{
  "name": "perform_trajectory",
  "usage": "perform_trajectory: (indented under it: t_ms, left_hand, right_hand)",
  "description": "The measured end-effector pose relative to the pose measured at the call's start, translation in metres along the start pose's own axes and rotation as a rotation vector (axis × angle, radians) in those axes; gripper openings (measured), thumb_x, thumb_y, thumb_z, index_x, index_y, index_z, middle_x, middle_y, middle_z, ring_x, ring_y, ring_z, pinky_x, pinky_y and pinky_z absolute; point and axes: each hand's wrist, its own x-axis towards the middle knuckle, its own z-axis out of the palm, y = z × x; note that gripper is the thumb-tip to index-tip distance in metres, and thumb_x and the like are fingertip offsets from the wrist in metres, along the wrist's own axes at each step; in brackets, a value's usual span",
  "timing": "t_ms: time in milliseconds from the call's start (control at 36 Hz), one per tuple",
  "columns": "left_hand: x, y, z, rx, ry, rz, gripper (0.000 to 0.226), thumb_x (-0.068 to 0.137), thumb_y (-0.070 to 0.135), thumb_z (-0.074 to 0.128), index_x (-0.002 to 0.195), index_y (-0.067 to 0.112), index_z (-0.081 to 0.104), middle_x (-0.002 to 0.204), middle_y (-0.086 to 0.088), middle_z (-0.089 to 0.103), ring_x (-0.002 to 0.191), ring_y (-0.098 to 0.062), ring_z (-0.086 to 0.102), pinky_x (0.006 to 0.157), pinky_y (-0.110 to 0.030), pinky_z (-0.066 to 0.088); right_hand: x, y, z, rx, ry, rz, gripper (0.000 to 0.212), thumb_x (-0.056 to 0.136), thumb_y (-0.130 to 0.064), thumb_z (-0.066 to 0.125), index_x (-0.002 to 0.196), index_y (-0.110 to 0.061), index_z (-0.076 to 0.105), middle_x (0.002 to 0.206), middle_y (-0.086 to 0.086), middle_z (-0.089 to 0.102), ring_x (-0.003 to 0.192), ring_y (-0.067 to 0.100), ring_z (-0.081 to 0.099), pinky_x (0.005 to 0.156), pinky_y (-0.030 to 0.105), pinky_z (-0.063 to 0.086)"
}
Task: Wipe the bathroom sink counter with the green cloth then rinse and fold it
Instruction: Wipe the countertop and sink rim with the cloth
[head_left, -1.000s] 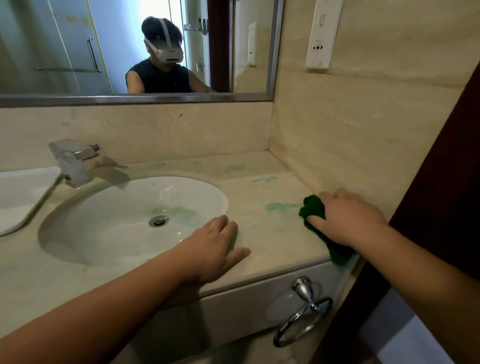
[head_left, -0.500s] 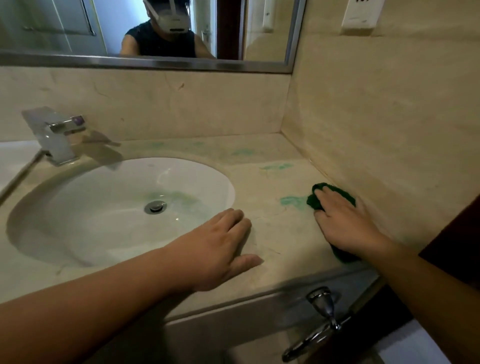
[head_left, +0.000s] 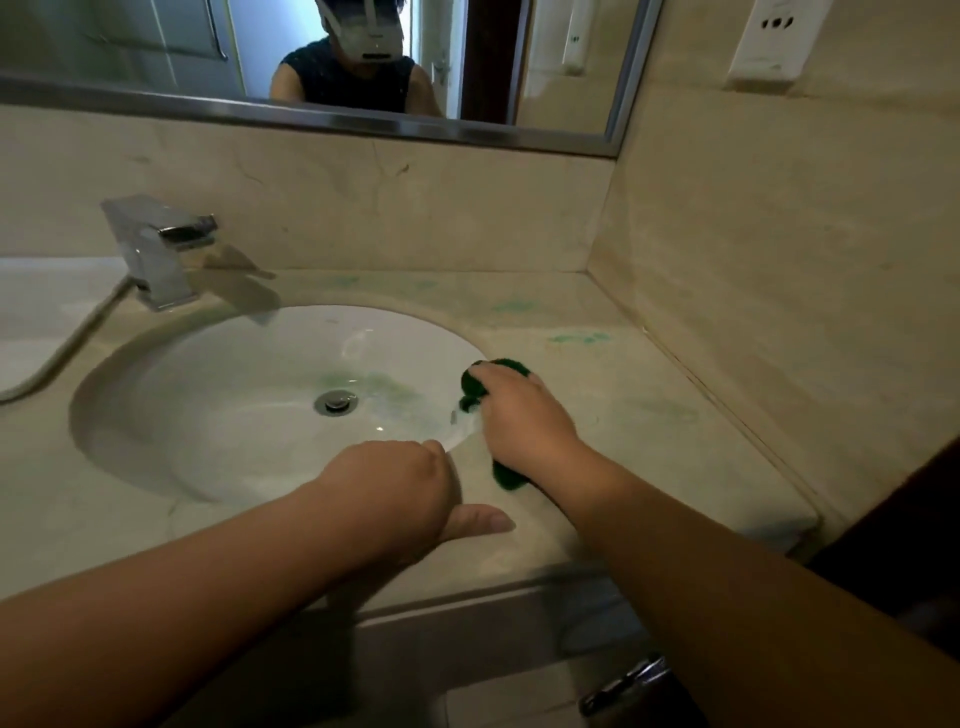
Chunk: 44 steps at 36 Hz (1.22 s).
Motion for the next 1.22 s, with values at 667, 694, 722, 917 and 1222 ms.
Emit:
perform_trajectory:
  t_ms: [667,694,722,917,1222]
  left_hand:
    - [0.005,-0.012,0.008,0.049,0.130,0.104,0.099,0.084,0.093,0.020,0.098,0.007,0.068,0.070,0.003,0.043,0.076,-0.025,0.059,0.075,-0.040,0.051]
    - [0.006,-0.013,0.008,0.053,0.129,0.115,0.100,0.084,0.093,0.020,0.097,0.007,0.068,0.071,0.002,0.045,0.075,-0.025,0.060,0.075,-0.040,0.052]
    - [0.008,-0.014,0.009,0.060,0.130,0.126,0.101,0.084,0.093,0.019,0.097,0.007,0.068,0.072,0.001,0.048,0.075,-0.024,0.061,0.075,-0.040,0.053]
    - [0.016,-0.017,0.015,0.098,0.177,0.133,0.099,0.081,0.095,0.017,0.094,0.011,0.068,0.072,-0.001,0.054,0.068,-0.020,0.059,0.069,-0.038,0.054]
    - [0.010,-0.018,0.020,0.095,0.249,0.135,0.090,0.083,0.094,0.017,0.094,0.014,0.058,0.070,0.005,0.045,0.067,-0.023,0.052,0.071,-0.037,0.049]
  right_hand:
    - [-0.050,0.143,-0.062,-0.326,-0.006,0.136,0.040,0.106,-0.037,0.030,0.129,-0.014,0.053,0.127,0.004,0.054,0.117,0.026,0.050,0.101,0.043,0.040]
    - [-0.044,0.133,-0.059,-0.319,-0.014,0.122,0.039,0.105,-0.037,0.030,0.127,-0.015,0.053,0.124,0.003,0.053,0.116,0.027,0.050,0.100,0.043,0.039]
    - [-0.039,0.125,-0.054,-0.312,-0.019,0.106,0.038,0.105,-0.037,0.029,0.125,-0.015,0.052,0.123,0.002,0.052,0.118,0.027,0.050,0.101,0.043,0.039]
    - [-0.015,0.033,-0.009,-0.255,0.004,-0.085,0.033,0.100,-0.038,0.025,0.114,-0.021,0.050,0.120,0.000,0.051,0.115,0.023,0.047,0.104,0.045,0.038]
    - [-0.058,0.061,-0.043,-0.176,-0.142,-0.069,0.053,0.111,-0.030,0.031,0.160,-0.010,0.030,0.171,0.006,0.019,0.157,0.024,0.016,0.126,0.035,0.009]
